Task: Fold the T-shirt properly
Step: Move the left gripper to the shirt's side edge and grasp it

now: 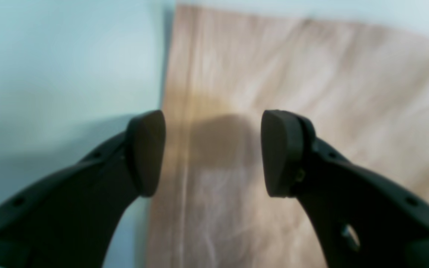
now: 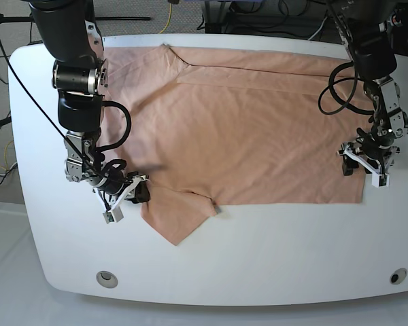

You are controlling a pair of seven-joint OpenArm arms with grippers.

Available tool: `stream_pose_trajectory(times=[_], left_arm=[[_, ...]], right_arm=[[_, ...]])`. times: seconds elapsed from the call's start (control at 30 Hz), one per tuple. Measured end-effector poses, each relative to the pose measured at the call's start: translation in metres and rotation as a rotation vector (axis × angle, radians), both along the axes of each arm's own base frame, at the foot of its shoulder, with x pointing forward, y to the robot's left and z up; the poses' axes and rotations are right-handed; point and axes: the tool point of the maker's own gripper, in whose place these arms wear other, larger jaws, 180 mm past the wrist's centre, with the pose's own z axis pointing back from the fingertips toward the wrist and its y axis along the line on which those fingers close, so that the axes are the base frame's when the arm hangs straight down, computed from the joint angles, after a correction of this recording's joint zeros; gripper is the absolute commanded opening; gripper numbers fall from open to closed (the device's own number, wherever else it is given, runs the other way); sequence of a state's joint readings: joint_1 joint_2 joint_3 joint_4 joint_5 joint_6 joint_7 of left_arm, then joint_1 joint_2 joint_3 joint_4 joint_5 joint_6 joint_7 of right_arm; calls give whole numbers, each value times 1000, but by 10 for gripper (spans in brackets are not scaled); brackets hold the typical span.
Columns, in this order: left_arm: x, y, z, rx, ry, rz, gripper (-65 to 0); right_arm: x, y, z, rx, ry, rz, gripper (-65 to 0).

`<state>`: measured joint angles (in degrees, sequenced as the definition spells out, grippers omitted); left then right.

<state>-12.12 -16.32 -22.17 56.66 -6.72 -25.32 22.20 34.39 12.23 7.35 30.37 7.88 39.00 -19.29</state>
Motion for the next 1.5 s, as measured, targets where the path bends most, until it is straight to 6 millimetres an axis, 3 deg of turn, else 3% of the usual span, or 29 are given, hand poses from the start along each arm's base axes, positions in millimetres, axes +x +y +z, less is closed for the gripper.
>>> stream_pose_trajectory(times=[0.33, 0.93, 1.5], left_arm=[[6, -5, -3, 1, 12, -30, -271], [5, 16, 0, 18, 32, -4, -263], [8, 16, 0, 26, 27, -7, -247]], right_arm=[[-2, 0, -2, -2, 2, 2, -564], [-4, 1, -3, -2, 8, 7, -590], [-6, 1, -4, -1, 8, 10, -623]])
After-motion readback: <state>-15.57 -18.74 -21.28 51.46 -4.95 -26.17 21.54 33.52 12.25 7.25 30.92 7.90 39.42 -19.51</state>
